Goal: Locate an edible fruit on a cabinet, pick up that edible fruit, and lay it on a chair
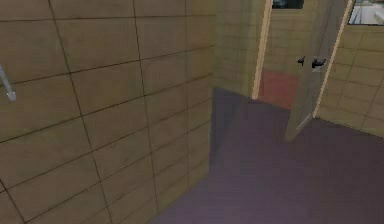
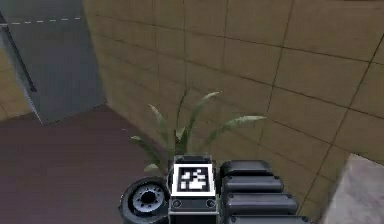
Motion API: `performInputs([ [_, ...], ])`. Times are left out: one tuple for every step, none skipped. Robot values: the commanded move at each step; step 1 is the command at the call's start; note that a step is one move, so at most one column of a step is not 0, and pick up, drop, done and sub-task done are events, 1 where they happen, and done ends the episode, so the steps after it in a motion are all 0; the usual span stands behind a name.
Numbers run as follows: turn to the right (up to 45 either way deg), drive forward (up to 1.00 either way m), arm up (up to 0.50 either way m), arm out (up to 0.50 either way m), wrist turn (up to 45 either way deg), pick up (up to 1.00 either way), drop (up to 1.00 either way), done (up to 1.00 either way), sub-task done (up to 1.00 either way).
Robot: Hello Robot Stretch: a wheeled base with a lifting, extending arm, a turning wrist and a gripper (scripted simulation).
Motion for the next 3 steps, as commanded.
performInputs([
  [0.0, 0.20, 0.00, 0.00, 0.0, 0.00, 0.00, 0.00, 0.00],
  [27.0, 0.00, 0.00, 0.00, 0.0, 0.00, 0.00, 0.00, 0.00],
  [0.0, 1.00, 0.00, 0.00, 0.0, 0.00, 0.00, 0.00, 0.00],
])
